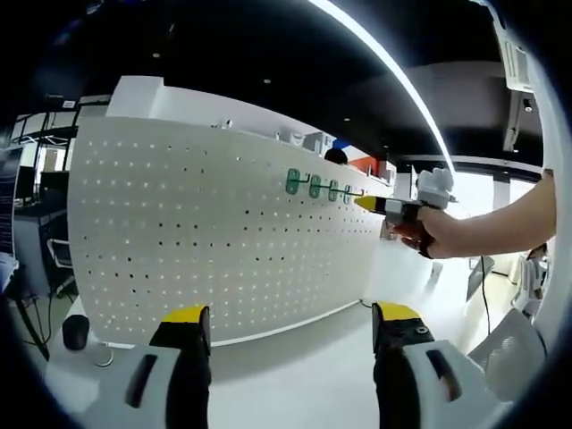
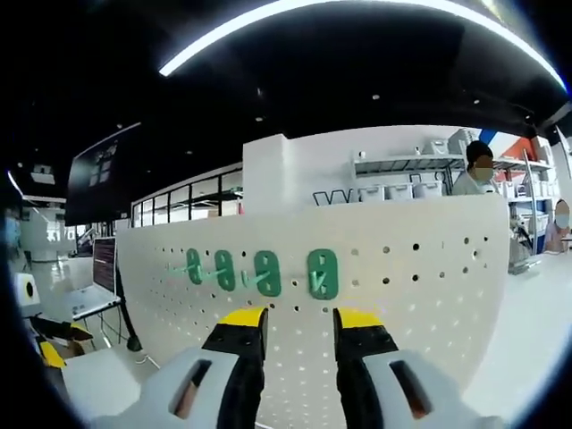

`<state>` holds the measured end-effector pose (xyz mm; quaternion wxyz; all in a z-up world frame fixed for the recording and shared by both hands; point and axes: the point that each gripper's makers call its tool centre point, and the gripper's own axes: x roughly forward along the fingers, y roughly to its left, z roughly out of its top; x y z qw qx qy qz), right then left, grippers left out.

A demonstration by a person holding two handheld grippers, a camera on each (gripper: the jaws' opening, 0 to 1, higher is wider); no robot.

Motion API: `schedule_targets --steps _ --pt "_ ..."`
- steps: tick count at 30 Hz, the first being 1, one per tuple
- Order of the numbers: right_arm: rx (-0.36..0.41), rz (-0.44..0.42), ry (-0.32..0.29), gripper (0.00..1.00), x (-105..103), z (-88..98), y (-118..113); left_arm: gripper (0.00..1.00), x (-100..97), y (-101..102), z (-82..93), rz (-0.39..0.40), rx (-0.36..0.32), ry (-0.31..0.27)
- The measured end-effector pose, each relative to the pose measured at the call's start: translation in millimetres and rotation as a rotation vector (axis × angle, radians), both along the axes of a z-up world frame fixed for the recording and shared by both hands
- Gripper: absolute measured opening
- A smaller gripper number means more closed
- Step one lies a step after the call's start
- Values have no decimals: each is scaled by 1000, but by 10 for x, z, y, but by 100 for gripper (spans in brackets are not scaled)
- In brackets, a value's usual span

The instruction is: Insert the hook assembly into the mounting plate slot until the hook locks in place.

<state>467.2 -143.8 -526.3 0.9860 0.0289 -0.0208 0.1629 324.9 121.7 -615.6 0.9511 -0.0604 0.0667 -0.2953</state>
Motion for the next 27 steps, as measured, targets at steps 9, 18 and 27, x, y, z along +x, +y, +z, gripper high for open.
schedule_targets --steps 9,18,27 --pt "-30 25 -8 27 -84 0 8 76 18 -15 35 -8 1 -14" --pt "-83 103 -26 31 -359 -81 86 76 58 6 110 -5 0 -37" --pt "-90 130 -20 38 -622 -199 54 78 35 34 172 1 2 -54"
